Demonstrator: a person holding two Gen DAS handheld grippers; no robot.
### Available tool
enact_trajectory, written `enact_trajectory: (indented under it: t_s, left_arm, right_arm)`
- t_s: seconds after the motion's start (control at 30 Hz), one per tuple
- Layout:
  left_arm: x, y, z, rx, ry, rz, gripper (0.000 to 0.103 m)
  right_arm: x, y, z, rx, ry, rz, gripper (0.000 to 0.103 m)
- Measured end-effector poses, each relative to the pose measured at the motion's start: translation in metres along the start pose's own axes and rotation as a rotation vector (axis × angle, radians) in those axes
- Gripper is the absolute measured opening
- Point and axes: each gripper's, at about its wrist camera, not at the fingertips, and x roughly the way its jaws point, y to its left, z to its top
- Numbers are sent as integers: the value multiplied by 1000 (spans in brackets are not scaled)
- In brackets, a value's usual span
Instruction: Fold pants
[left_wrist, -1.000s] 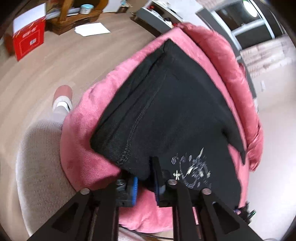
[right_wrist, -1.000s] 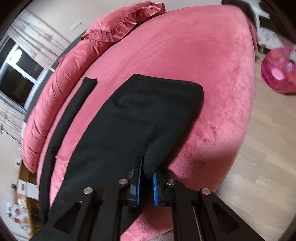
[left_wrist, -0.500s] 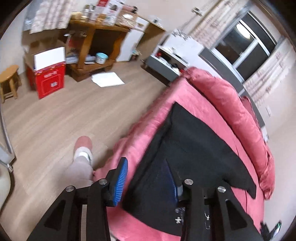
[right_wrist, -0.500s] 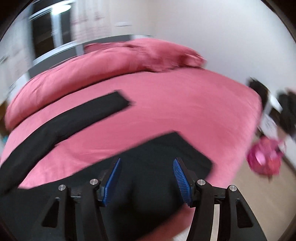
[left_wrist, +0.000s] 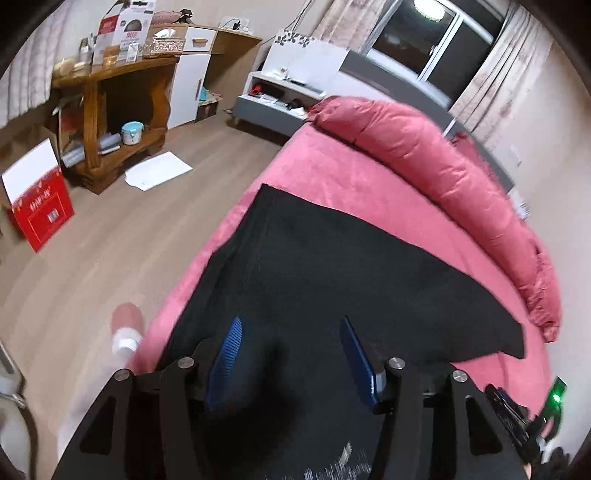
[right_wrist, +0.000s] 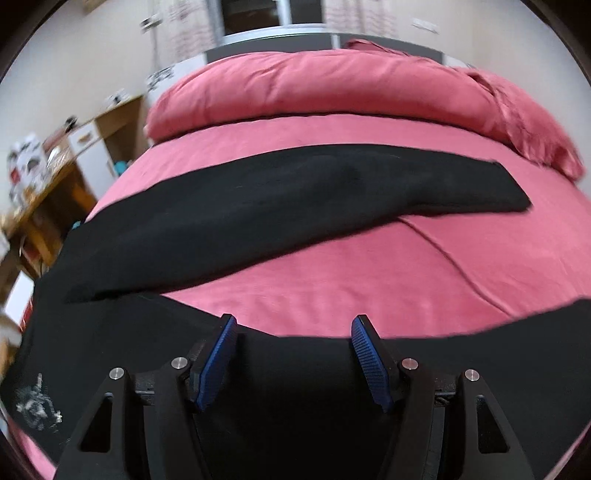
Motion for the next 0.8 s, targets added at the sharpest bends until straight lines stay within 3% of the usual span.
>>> enact_trajectory:
  t_s: [0.2, 0.47, 0.53, 0.8]
  left_arm:
    - [65, -7, 55, 77, 31, 72, 58]
    - [142, 8, 119, 78, 18, 184, 58]
    - [158, 9, 127, 89, 18, 207, 58]
    - [198, 9, 131, 104, 4, 178, 64]
  right_arm:
    - [27, 16, 6, -69, -13, -39, 65]
    - [35, 9, -3, 0, -3, -9, 73]
    - [37, 7, -2, 9, -5, -1, 73]
    - [43, 6, -5, 16, -4, 2, 76]
